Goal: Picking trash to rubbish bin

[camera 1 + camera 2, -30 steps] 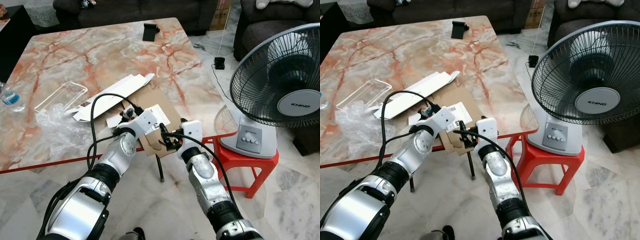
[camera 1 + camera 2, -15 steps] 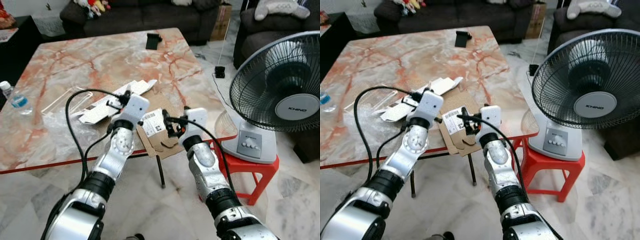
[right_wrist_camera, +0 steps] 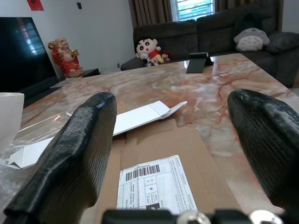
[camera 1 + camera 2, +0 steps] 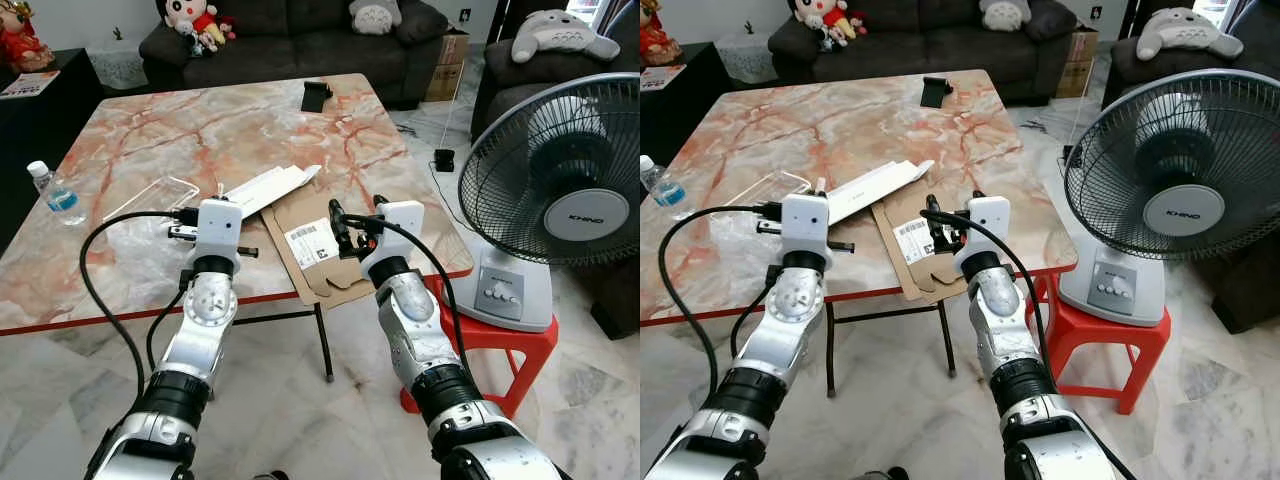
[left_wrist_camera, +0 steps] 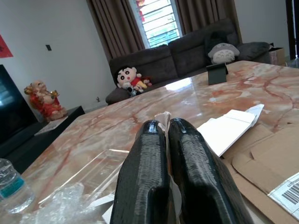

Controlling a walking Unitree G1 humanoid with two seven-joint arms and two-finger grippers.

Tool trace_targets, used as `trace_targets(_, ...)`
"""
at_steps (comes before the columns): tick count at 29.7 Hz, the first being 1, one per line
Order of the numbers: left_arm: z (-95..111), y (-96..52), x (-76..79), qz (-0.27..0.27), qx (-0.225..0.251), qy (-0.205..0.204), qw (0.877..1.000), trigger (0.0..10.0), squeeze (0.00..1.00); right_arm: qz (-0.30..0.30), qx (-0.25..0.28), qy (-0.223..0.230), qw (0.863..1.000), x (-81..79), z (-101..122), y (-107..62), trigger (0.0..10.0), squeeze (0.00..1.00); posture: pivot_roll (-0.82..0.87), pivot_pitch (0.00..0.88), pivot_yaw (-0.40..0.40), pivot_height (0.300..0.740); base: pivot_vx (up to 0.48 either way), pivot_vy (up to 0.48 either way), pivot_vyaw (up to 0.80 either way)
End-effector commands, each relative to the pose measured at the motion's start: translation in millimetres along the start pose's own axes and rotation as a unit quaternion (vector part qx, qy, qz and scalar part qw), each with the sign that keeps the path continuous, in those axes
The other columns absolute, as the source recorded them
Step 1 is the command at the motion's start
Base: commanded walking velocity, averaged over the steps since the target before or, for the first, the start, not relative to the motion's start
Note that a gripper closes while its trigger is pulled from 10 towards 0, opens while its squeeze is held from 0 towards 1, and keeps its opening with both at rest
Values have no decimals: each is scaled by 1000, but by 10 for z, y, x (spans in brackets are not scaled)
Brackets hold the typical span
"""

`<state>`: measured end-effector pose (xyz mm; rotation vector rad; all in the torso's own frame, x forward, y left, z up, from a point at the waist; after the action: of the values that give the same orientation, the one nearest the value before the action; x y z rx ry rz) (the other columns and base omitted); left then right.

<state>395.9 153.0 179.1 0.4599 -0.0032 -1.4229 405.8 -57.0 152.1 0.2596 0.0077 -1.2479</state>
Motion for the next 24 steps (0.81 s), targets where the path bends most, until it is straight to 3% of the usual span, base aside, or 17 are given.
trace_targets(1, 12, -30, -50, 3, 5, -5, 1000, 10000, 0, -1, 11, -8, 1000, 2, 65, 24, 10000, 0, 24, 0, 68, 740, 0, 0, 0)
trace_targets(5, 11, -41, -12, -6, 4, -5, 1000, 10000, 0, -8, 23, -14, 1000, 47, 97, 6, 10000, 0, 23, 0, 69, 740, 0, 0, 278)
trace_targets(24, 71, -18, 40, -21, 11, 5, 1000, 10000, 0, -11, 22, -22, 999, 95, 83, -11, 10000, 0, 21, 0, 81, 740, 0, 0, 796)
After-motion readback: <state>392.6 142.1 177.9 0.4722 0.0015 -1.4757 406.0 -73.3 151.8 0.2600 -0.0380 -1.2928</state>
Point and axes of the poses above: a point about 5 cm out from each wrist's last joint towards the gripper, its own y axis pointing out of the wrist towards the gripper, its own z axis along the axis of the wrist's last joint, x = y × z, the point moved 5 cm from there along y, pointing out of the wrist towards the gripper, and after that the axes turned 2 degrees about y, right-handed, at the moved point
